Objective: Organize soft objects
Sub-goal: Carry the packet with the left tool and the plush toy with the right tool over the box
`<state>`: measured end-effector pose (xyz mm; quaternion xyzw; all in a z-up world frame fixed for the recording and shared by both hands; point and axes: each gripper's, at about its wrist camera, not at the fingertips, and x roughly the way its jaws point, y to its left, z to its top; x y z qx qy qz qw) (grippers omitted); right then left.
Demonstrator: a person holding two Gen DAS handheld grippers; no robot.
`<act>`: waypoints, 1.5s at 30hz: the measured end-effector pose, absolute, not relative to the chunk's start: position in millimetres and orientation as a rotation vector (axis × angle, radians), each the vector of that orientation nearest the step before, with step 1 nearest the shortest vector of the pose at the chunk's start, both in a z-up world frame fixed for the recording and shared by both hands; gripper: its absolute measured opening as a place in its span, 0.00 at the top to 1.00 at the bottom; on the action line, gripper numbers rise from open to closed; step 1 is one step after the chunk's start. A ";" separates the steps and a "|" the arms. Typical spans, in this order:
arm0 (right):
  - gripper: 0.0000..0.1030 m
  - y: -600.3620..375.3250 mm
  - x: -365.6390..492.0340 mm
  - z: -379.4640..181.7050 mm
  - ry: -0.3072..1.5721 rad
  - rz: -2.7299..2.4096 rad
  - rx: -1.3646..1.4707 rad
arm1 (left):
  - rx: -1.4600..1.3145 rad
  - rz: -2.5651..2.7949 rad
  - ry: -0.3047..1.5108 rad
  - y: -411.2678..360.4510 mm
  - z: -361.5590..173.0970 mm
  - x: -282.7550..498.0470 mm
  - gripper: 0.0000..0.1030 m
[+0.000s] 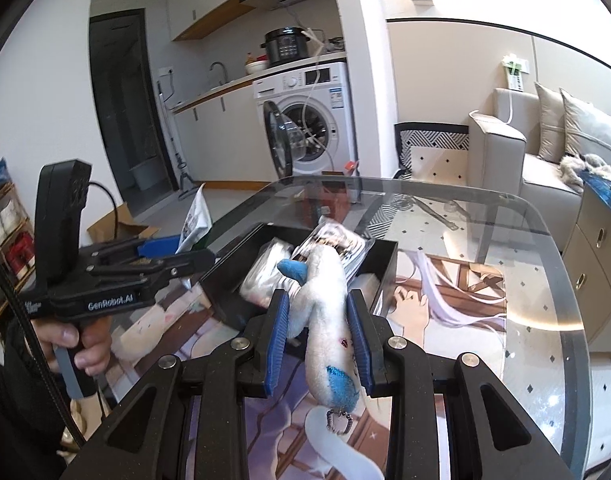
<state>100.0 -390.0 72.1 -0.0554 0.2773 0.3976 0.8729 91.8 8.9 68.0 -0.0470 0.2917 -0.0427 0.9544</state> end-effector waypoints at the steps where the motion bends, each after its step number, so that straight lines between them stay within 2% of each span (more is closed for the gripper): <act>1: 0.71 -389.1 102.5 72.5 0.582 0.823 -0.108 | -0.097 -0.083 0.592 9.0 67.4 94.1 0.50; 34: 0.71 -353.7 161.6 58.2 0.685 0.707 -0.027 | -0.089 -0.038 0.652 7.6 44.7 152.9 0.50; 45: 0.71 -346.0 171.8 56.4 0.661 0.679 -0.004 | -0.066 -0.052 0.654 -0.3 46.2 162.3 0.50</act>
